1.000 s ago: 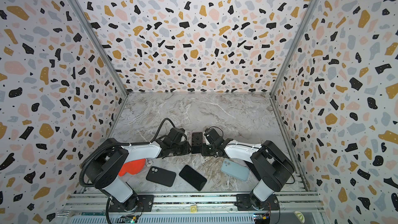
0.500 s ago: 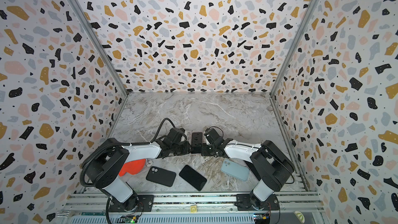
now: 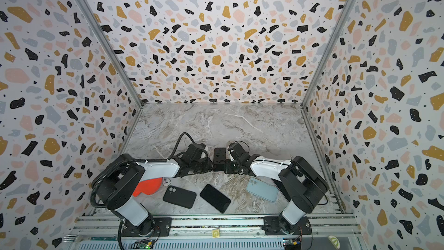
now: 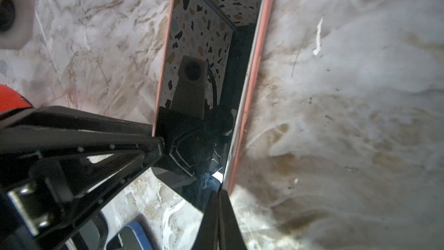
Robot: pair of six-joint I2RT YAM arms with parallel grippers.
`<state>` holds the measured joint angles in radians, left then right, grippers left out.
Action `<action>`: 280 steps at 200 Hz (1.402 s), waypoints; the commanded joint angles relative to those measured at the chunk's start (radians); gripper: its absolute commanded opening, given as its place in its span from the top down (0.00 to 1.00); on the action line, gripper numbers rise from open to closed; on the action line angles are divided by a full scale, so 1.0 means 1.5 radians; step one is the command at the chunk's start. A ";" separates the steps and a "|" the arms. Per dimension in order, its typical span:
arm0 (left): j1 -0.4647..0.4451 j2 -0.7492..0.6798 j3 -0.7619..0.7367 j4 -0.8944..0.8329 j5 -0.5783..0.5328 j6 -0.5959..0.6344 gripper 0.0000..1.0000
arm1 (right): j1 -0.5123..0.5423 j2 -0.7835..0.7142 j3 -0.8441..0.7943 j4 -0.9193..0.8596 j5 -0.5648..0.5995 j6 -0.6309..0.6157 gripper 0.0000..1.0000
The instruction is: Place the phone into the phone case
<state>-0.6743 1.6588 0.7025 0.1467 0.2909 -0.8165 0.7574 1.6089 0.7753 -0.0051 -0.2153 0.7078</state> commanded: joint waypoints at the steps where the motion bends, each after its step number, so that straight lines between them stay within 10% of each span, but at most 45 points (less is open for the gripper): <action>1: -0.009 0.019 -0.011 0.044 0.034 -0.009 0.75 | 0.017 0.033 0.004 0.025 -0.060 0.006 0.95; 280: -0.004 -0.012 -0.011 0.004 0.017 0.027 0.63 | 0.002 0.013 0.045 -0.051 -0.011 -0.017 0.81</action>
<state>-0.6762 1.6268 0.6918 0.1341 0.3058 -0.7815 0.7555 1.6169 0.8288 -0.0605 -0.2161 0.6800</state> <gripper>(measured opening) 0.367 0.192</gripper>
